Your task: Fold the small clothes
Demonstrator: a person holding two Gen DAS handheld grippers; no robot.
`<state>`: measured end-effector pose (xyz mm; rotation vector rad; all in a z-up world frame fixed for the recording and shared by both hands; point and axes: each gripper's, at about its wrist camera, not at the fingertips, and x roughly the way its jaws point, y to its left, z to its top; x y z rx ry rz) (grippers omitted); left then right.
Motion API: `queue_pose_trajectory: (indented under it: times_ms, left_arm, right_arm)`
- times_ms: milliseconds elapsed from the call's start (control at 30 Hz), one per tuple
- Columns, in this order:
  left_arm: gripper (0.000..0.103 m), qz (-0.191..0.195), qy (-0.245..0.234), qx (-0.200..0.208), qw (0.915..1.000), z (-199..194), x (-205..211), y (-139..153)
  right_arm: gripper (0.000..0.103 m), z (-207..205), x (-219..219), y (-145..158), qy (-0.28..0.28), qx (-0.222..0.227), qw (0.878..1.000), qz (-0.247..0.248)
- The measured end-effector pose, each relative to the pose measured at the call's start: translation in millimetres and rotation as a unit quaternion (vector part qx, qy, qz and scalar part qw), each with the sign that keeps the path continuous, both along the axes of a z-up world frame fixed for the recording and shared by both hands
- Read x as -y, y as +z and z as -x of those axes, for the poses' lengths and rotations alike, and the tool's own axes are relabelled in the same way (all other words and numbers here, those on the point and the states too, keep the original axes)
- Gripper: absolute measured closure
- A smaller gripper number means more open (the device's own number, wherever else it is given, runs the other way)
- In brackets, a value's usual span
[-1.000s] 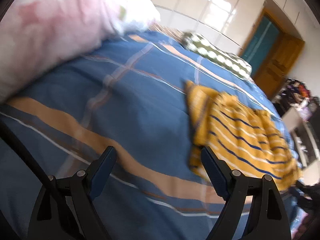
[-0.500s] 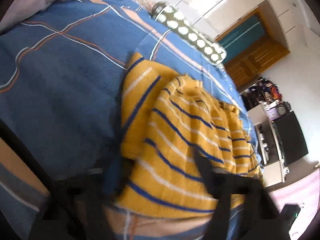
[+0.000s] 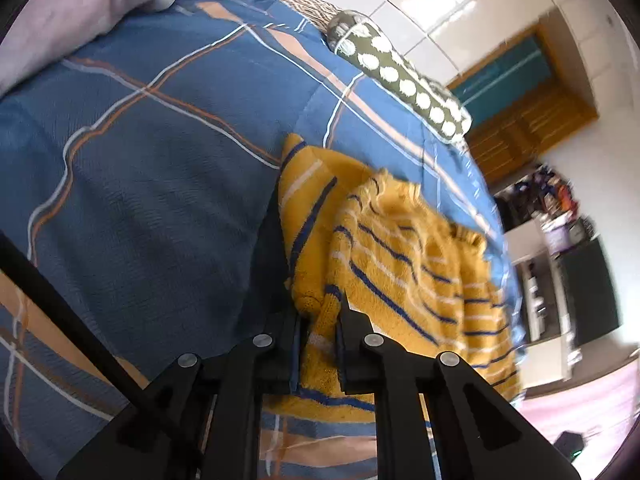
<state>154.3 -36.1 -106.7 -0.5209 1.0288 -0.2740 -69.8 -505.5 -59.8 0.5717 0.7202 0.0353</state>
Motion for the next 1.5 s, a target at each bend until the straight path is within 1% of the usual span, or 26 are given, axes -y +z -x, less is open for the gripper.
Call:
queue_pose_trajectory:
  times_ms: [100, 200, 267, 333, 433, 533, 567, 667, 767, 800, 833, 867, 900, 933, 967, 1000, 1033, 1067, 1133, 1200, 1233, 1333, 1367, 1400, 1467, 1500]
  left_arm:
    - [0.091, -0.024, 0.000, 0.002, 0.9997, 2.2, 10.9, 9.8]
    - [0.091, -0.053, -0.010, 0.026, 0.9982, 4.3, 33.7, 38.6]
    - [0.092, -0.072, -0.036, 0.055, 0.9953, 7.2, 65.8, 65.3]
    - [0.092, -0.079, -0.064, 0.074, 0.9921, 9.6, 100.1, 83.8]
    - [0.092, -0.086, -0.126, 0.091, 0.9841, 13.5, 175.8, 101.9]
    - [0.092, -0.089, -0.179, 0.087, 0.9758, 16.8, 247.6, 98.3]
    - [0.092, -0.095, -0.200, 0.086, 0.9714, 19.1, 277.1, 92.3]
    - [0.092, -0.109, -0.243, 0.070, 0.9614, 25.3, 338.8, 68.2]
    - [0.087, -0.136, -0.254, 0.046, 0.9565, 27.0, 370.7, 35.9]
    - [0.084, -0.140, -0.255, 0.035, 0.9561, 26.2, 373.7, 25.8]
    - [0.083, -0.129, -0.256, 0.029, 0.9576, 26.3, 371.9, 23.0]
    - [0.078, -0.108, -0.256, 0.029, 0.9601, 28.8, 366.7, 25.5]
    - [0.064, -0.076, -0.266, 0.024, 0.9608, 31.9, 359.5, 32.0]
    - [0.055, -0.046, -0.280, 0.015, 0.9588, 37.5, 353.7, 37.9]
    - [0.040, -0.008, -0.294, 0.009, 0.9558, 43.4, 343.9, 46.1]
    - [0.034, 0.019, -0.298, 0.013, 0.9544, 49.1, 330.3, 56.7]
    - [0.033, 0.032, -0.297, 0.021, 0.9540, 53.8, 317.6, 65.7]
    - [0.031, 0.031, -0.294, 0.032, 0.9548, 58.4, 299.6, 75.7]
    - [0.031, 0.020, -0.278, 0.046, 0.9593, 61.6, 275.7, 83.6]
    - [0.031, -0.006, -0.245, 0.067, 0.9672, 63.5, 245.8, 87.2]
    - [0.031, -0.024, -0.225, 0.075, 0.9713, 63.3, 228.7, 86.8]
    - [0.031, -0.043, -0.190, 0.069, 0.9785, 61.3, 193.6, 78.1]
    - [0.031, -0.045, -0.180, 0.065, 0.9806, 61.4, 185.3, 75.6]
    - [0.031, -0.044, -0.168, 0.061, 0.9829, 61.8, 173.9, 71.7]
    - [0.031, -0.038, -0.153, 0.053, 0.9861, 60.8, 160.9, 63.7]
    - [0.031, -0.036, -0.147, 0.050, 0.9871, 62.3, 154.2, 62.6]
  right_arm:
    - [0.054, 3.4, 15.5, -9.4, -0.010, 0.002, 1.000, -0.023]
    - [0.054, 9.3, 25.8, -14.1, -0.013, 0.009, 0.999, -0.039]
    - [0.054, 14.0, 32.8, -16.0, -0.014, 0.015, 0.999, -0.048]
    - [0.054, 18.7, 38.9, -17.0, -0.020, 0.021, 0.998, -0.056]
    - [0.054, 30.6, 57.1, -19.6, -0.036, 0.030, 0.996, -0.074]
    - [0.054, 44.0, 72.5, -19.5, -0.049, 0.039, 0.995, -0.083]
    - [0.054, 49.2, 77.6, -19.0, -0.054, 0.041, 0.994, -0.082]
    - [0.054, 62.3, 89.3, -18.9, -0.065, 0.045, 0.994, -0.080]
    - [0.054, 70.9, 100.2, -23.1, -0.074, 0.040, 0.993, -0.085]
    - [0.054, 72.7, 101.8, -23.8, -0.078, 0.038, 0.992, -0.087]
    - [0.054, 74.3, 102.1, -24.5, -0.080, 0.038, 0.992, -0.089]
    - [0.054, 76.3, 104.6, -24.3, -0.082, 0.039, 0.992, -0.092]
    - [0.049, 77.9, 106.5, -22.8, -0.083, 0.041, 0.991, -0.092]
    - [0.047, 79.1, 107.9, -21.6, -0.085, 0.043, 0.991, -0.090]
    - [0.045, 78.8, 109.8, -19.0, -0.088, 0.047, 0.991, -0.086]
    - [0.045, 76.5, 110.1, -15.4, -0.088, 0.049, 0.991, -0.083]
    - [0.045, 72.4, 110.0, -12.8, -0.086, 0.051, 0.991, -0.083]
    - [0.045, 68.0, 108.1, -7.6, -0.081, 0.057, 0.992, -0.082]
    - [0.044, 55.7, 98.2, 4.7, -0.061, 0.068, 0.993, -0.077]
    - [0.044, 38.0, 80.4, 23.0, -0.028, 0.083, 0.994, -0.057]
    - [0.043, 20.5, 67.0, 34.3, -0.002, 0.091, 0.995, -0.046]
    - [0.033, -20.0, 41.7, 47.7, 0.029, 0.091, 0.995, -0.040]
    - [0.027, -43.4, 29.0, 48.9, 0.049, 0.083, 0.994, -0.041]
    - [0.026, -59.9, 19.3, 48.0, 0.058, 0.072, 0.995, -0.035]
    - [0.026, -85.8, -4.0, 42.7, 0.072, 0.050, 0.996, 0.004]
    - [0.027, -103.0, -21.4, 35.2, 0.084, 0.025, 0.995, 0.046]
